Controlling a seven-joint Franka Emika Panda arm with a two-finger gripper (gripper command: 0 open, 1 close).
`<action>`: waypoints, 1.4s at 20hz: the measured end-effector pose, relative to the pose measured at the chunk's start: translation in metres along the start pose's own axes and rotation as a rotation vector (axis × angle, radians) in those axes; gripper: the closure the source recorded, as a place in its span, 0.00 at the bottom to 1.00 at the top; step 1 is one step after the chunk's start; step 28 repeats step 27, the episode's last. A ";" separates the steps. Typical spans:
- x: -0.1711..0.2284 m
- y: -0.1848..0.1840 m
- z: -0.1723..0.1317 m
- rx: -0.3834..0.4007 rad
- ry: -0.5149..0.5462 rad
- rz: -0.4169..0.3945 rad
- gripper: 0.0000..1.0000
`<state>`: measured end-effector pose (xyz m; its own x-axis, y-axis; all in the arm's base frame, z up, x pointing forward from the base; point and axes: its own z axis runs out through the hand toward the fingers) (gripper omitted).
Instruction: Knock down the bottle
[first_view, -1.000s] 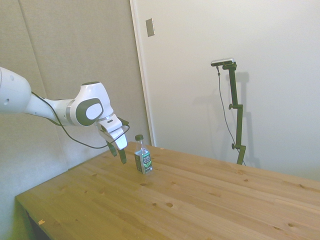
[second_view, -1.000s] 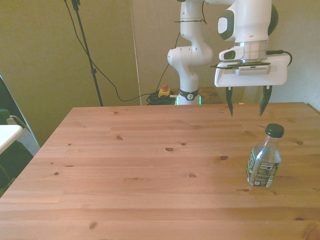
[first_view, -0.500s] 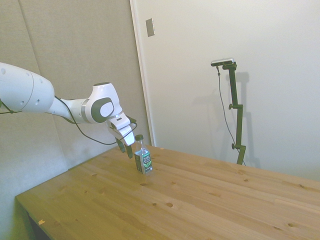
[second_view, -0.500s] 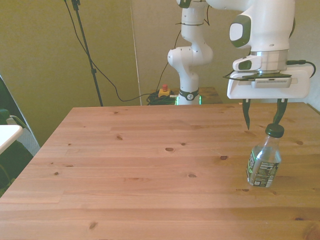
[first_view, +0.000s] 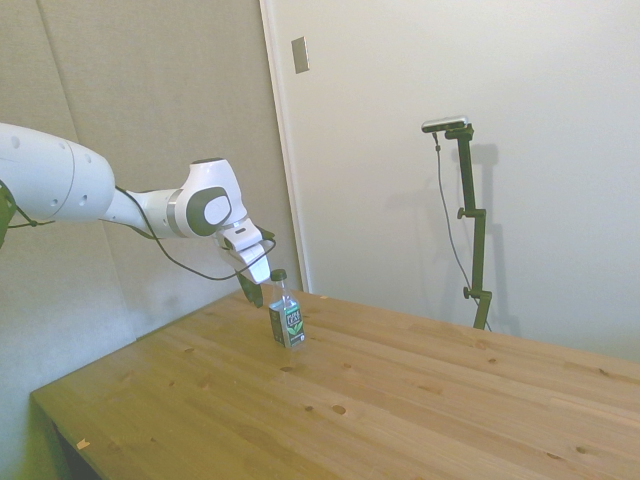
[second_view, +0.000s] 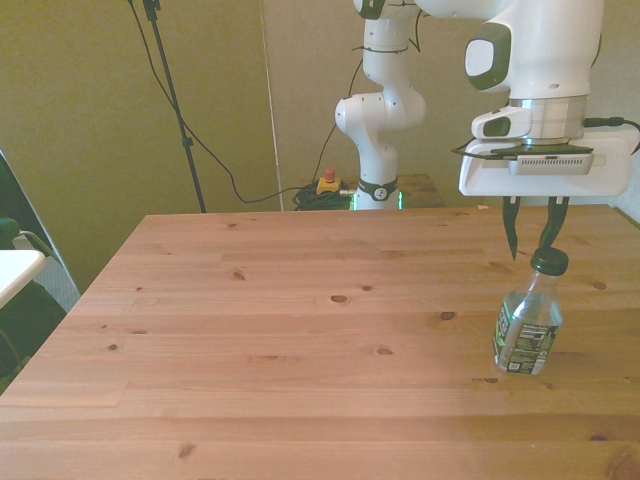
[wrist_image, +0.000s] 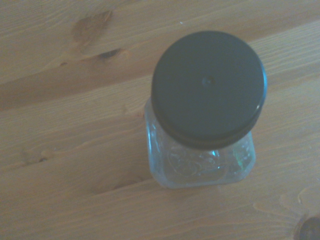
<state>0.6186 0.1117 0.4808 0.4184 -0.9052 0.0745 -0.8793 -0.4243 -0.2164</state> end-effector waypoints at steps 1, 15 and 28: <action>0.002 -0.001 0.001 0.000 0.004 0.002 1.00; 0.030 -0.050 -0.005 0.068 0.075 0.071 1.00; 0.067 -0.090 0.036 0.118 0.120 0.123 1.00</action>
